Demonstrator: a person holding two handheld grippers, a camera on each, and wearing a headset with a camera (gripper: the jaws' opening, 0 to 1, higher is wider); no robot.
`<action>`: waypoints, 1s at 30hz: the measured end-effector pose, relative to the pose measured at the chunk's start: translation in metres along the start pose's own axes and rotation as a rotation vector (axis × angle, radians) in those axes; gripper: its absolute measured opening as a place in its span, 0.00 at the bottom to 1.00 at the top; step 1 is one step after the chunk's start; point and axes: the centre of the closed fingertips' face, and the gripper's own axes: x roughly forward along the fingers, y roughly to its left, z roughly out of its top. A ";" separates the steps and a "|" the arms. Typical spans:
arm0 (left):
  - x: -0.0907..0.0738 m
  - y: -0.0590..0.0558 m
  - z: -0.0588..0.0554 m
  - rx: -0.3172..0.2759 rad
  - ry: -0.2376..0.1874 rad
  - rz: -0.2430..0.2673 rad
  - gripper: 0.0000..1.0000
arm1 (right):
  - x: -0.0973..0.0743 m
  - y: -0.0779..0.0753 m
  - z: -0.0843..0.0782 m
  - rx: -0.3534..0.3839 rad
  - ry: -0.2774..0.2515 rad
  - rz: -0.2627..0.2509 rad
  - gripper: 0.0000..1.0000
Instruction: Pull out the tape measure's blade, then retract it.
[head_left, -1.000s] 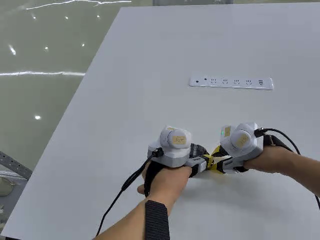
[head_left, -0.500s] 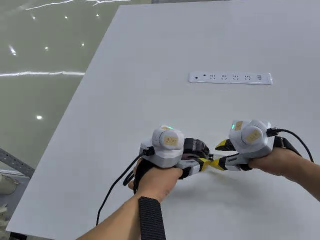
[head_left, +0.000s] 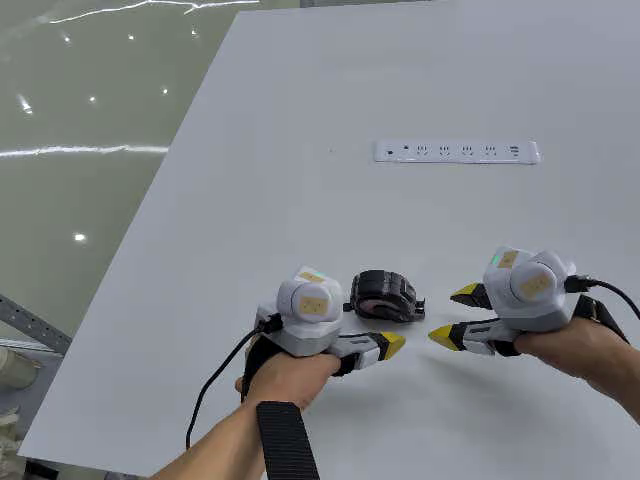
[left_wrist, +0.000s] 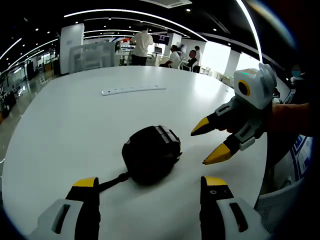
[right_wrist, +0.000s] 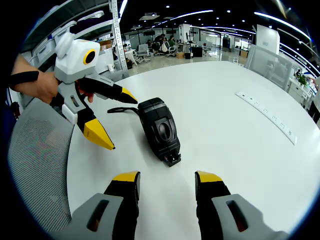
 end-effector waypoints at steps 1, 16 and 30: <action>-0.003 0.001 -0.001 0.004 0.002 -0.002 0.80 | -0.005 0.001 0.001 0.006 -0.011 -0.007 0.41; -0.038 0.008 -0.011 0.058 0.020 -0.041 0.86 | -0.059 0.008 0.004 0.051 -0.070 -0.103 0.57; -0.071 0.012 -0.019 0.049 0.020 -0.039 0.93 | -0.113 0.022 -0.002 0.076 -0.088 -0.168 0.70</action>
